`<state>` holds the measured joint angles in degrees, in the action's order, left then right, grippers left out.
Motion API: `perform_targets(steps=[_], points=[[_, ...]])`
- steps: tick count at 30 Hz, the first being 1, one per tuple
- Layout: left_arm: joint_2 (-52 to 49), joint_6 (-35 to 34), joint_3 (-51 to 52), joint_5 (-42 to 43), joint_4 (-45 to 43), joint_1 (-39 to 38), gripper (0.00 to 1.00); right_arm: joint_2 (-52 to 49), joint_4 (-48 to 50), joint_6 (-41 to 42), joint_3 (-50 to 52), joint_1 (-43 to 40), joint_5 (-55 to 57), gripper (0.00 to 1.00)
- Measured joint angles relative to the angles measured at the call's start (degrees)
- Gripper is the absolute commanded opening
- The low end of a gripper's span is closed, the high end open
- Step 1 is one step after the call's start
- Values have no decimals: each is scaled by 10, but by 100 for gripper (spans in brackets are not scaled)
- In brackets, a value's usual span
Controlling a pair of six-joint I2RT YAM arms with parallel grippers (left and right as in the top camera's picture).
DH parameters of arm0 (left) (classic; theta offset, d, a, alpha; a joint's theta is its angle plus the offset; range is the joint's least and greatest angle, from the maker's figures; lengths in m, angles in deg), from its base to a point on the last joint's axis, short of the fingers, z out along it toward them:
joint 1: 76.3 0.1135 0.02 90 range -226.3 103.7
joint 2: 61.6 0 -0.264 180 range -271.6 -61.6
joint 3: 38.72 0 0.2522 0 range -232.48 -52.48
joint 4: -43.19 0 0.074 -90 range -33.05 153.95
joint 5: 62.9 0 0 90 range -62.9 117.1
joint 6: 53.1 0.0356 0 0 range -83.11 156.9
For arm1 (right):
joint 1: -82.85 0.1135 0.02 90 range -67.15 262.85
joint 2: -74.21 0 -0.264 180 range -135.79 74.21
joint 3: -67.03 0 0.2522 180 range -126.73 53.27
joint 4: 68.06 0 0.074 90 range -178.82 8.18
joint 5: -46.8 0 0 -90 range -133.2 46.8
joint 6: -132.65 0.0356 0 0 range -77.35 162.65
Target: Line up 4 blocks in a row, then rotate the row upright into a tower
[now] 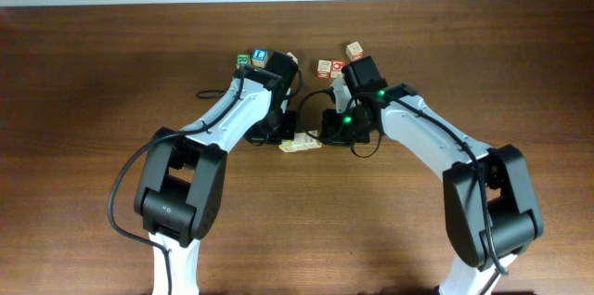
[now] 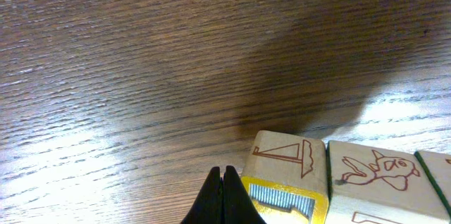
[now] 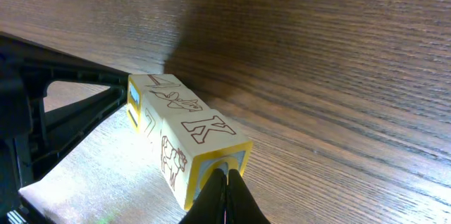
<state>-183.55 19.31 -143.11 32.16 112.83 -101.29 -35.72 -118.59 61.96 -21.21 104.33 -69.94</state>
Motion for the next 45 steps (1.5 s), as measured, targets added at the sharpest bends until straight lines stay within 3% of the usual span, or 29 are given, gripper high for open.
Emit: perform_targets(steps=[10,23,30,35,40,45], points=[[0,0,0,-12,0,1,0,14,1,0,-30,26,-13,5],[0,0,0,32,-2,0,0,17,7,2,-38,38,-42,4],[0,0,0,103,2,64,0,17,16,5,-38,46,-43,4],[0,0,0,117,2,68,0,17,29,13,-37,63,-33,4],[0,0,0,122,2,132,0,17,37,18,-37,66,-21,5],[0,0,0,121,2,195,0,17,50,19,-37,66,-14,18]])
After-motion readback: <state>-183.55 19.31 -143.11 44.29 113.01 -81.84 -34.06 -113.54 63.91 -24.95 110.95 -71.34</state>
